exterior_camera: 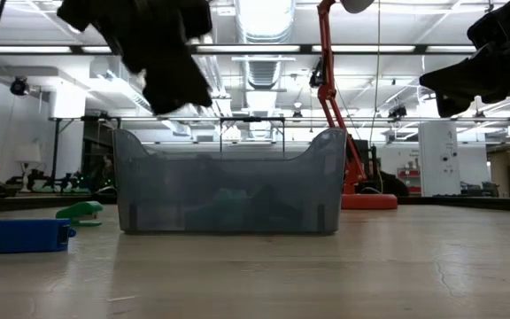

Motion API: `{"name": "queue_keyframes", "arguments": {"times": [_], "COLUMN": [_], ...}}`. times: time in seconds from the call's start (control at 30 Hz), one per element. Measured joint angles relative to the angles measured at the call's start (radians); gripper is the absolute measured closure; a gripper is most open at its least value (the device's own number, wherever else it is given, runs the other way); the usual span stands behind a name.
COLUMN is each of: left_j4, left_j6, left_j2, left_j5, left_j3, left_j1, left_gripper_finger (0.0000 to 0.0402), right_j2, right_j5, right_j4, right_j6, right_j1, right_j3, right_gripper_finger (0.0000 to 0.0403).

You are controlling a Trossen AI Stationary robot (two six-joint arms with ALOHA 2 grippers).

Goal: Pick and place Stapler, Stapler remover, tape
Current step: Put the green stapler remover into the black bin

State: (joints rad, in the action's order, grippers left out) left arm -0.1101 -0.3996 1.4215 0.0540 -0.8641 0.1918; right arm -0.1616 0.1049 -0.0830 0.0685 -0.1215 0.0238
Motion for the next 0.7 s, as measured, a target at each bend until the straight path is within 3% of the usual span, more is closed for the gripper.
{"name": "queue_keyframes", "arguments": {"times": [0.17,0.37,0.57,0.7], "left_j4": [-0.051,-0.267,-0.572,-0.598], "left_j6": [0.032,0.044,-0.038,-0.076], "left_j2": [-0.103,-0.238,-0.283,-0.246], "left_j5": [0.093,0.102,-0.055,-0.119], "left_j3": [-0.013,-0.018,-0.016,0.002], "left_j1": [0.028,0.086,0.139,0.153], "left_gripper_finger": [0.0259,0.0251,0.0250,0.0250], "right_j2": [0.000,0.000,0.000,0.000], "right_j5": [0.000,0.000,0.000,0.000], "right_j4": [0.000,0.000,0.000,0.000], "right_j6": [0.000,0.000,0.000,0.000], "right_j1": [0.000,0.000,0.000,0.000], "right_j3": [0.000,0.000,0.000,0.000], "right_gripper_finger": [0.0394,0.0394,0.0394,0.0394]}}
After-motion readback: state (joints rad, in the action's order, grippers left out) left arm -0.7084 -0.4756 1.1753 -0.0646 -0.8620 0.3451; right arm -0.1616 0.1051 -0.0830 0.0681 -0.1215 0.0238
